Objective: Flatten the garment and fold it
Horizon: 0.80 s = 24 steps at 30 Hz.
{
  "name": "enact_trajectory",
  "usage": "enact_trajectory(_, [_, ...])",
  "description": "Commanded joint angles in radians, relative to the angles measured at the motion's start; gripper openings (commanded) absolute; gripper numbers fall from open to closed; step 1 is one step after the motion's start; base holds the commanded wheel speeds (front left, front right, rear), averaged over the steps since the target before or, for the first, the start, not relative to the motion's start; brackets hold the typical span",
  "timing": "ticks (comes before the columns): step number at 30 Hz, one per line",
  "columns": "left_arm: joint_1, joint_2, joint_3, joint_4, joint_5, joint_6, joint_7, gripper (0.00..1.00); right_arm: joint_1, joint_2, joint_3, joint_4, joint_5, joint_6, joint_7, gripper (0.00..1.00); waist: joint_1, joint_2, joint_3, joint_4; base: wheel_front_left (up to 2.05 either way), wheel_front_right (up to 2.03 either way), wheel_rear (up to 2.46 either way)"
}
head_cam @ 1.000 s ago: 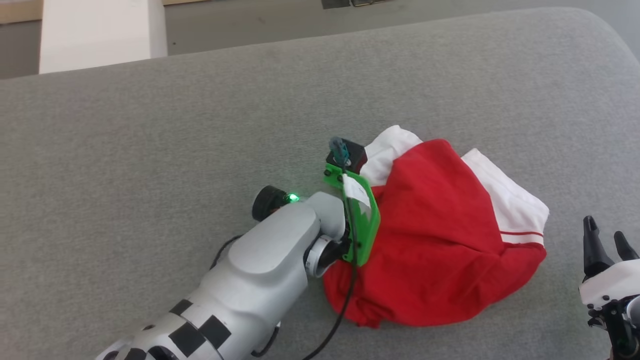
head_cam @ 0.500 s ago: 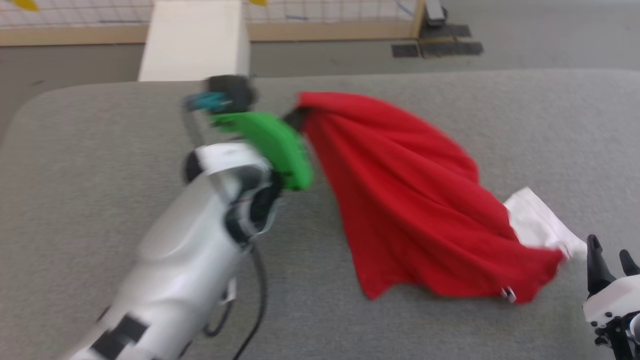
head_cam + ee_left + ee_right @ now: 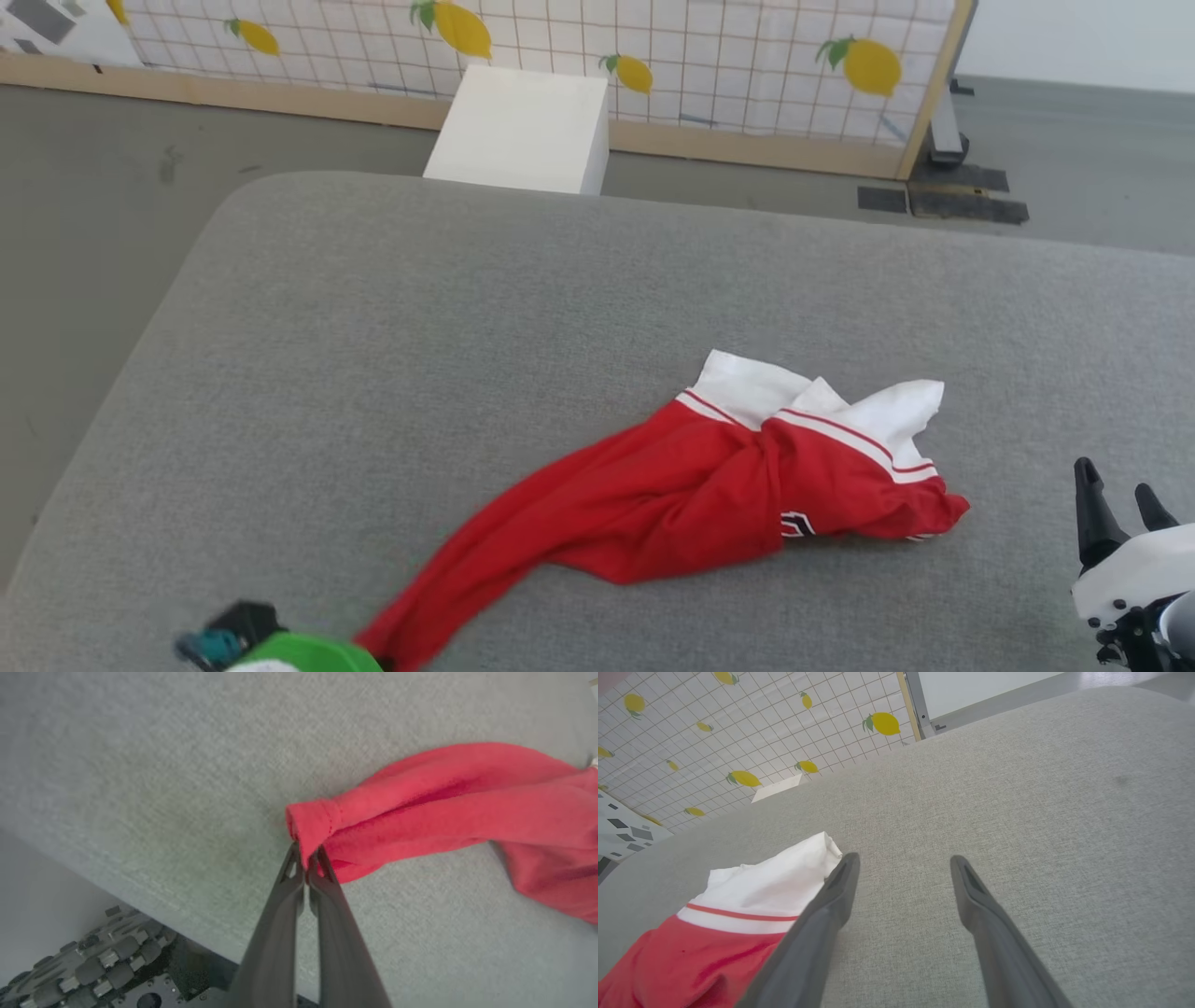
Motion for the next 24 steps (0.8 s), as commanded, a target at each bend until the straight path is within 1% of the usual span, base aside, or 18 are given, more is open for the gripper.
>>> enact_trajectory(1, [0.017, -0.016, 0.0, -0.001, -0.023, -0.011, 0.005, 0.0, 0.014, -0.001, 0.005, 0.006, 0.001, -0.001, -0.005, 1.0, 0.0, 0.0, -0.016, 0.014, 0.0, 0.0, 0.0])
enact_trajectory(2, [0.023, -0.024, 0.005, 0.0, -0.031, -0.023, -0.001, 0.0, 0.017, -0.001, 0.008, 0.008, 0.001, -0.001, -0.004, 1.0, 0.0, 0.0, -0.018, 0.015, 0.0, 0.0, 0.0])
enact_trajectory(3, [0.022, -0.04, 0.022, -0.005, -0.045, -0.046, -0.019, 0.27, 0.019, -0.001, 0.01, 0.008, -0.001, -0.001, -0.003, 1.0, 0.0, 0.0, -0.019, 0.018, 0.0, 0.0, 0.0])
enact_trajectory(4, [0.015, -0.048, 0.03, -0.009, -0.049, -0.064, -0.032, 1.0, 0.022, -0.001, 0.011, 0.008, -0.004, -0.001, -0.002, 1.0, 0.0, 0.0, -0.02, 0.02, 0.0, 0.0, 0.0])
enact_trajectory(6, [-0.012, -0.058, 0.056, -0.022, -0.049, -0.104, -0.07, 1.0, 0.025, -0.001, 0.019, 0.004, -0.012, -0.001, 0.002, 1.0, 0.0, 0.0, -0.023, 0.023, 0.0, 0.0, 0.0])
enact_trajectory(7, [-0.029, -0.068, 0.083, -0.029, -0.051, -0.128, -0.105, 1.0, 0.024, -0.001, 0.024, 0.0, -0.016, -0.001, 0.007, 1.0, 0.0, 0.0, -0.023, 0.024, 0.0, 0.0, 0.0])
enact_trajectory(8, [-0.044, -0.063, 0.088, -0.033, -0.034, -0.138, -0.125, 1.0, 0.022, -0.001, 0.031, -0.003, -0.02, -0.001, 0.012, 1.0, 0.0, 0.0, -0.024, 0.023, 0.0, 0.0, 0.0])
enact_trajectory(10, [-0.083, -0.056, 0.11, -0.048, 0.024, -0.149, -0.208, 1.0, 0.011, -0.001, 0.048, -0.013, -0.032, -0.001, 0.03, 1.0, 0.0, 0.0, -0.02, 0.021, 0.0, 0.0, 0.0])
enact_trajectory(12, [-0.118, -0.03, 0.108, -0.052, 0.119, -0.157, -0.3, 1.0, -0.012, -0.001, 0.074, -0.023, -0.062, -0.001, 0.061, 1.0, 0.0, 0.0, -0.013, 0.015, 0.0, 0.0, 0.0])
enact_trajectory(13, [-0.136, -0.029, 0.114, -0.059, 0.168, -0.157, -0.351, 1.0, -0.031, -0.001, 0.089, -0.026, -0.074, -0.001, 0.085, 1.0, 0.0, 0.0, -0.007, 0.012, 0.0, 0.0, 0.0])
enact_trajectory(15, [-0.16, -0.013, 0.104, -0.063, 0.281, -0.15, -0.389, 1.0, -0.076, -0.001, 0.119, -0.025, -0.113, -0.001, 0.135, 1.0, 0.0, 0.0, 0.01, 0.008, 0.0, 0.0, 0.0])
enact_trajectory(16, [-0.169, -0.024, 0.11, -0.071, 0.316, -0.151, -0.397, 1.0, -0.098, -0.005, 0.136, -0.022, -0.136, -0.001, 0.162, 1.0, 0.0, 0.0, 0.018, 0.009, 0.0, 0.0, 0.0])
enact_trajectory(18, [-0.187, -0.037, 0.113, -0.089, 0.425, -0.153, -0.404, 1.0, -0.155, -0.015, 0.177, -0.007, -0.162, -0.001, 0.224, 1.0, 0.0, 0.0, 0.04, 0.015, 0.0, 0.0, 0.0])
enact_trajectory(21, [-0.192, -0.101, 0.147, -0.131, 0.563, -0.171, -0.405, 1.0, -0.236, -0.062, 0.252, 0.028, -0.21, -0.001, 0.314, 1.0, 0.0, 0.0, 0.076, 0.033, 0.0, 0.0, 0.0])
enact_trajectory(24, [-0.182, -0.164, 0.183, -0.148, 0.651, -0.202, -0.406, 1.0, -0.313, -0.11, 0.3, 0.079, -0.254, -0.001, 0.393, 1.0, 0.0, 0.0, 0.119, 0.053, 0.0, 0.0, 0.0])
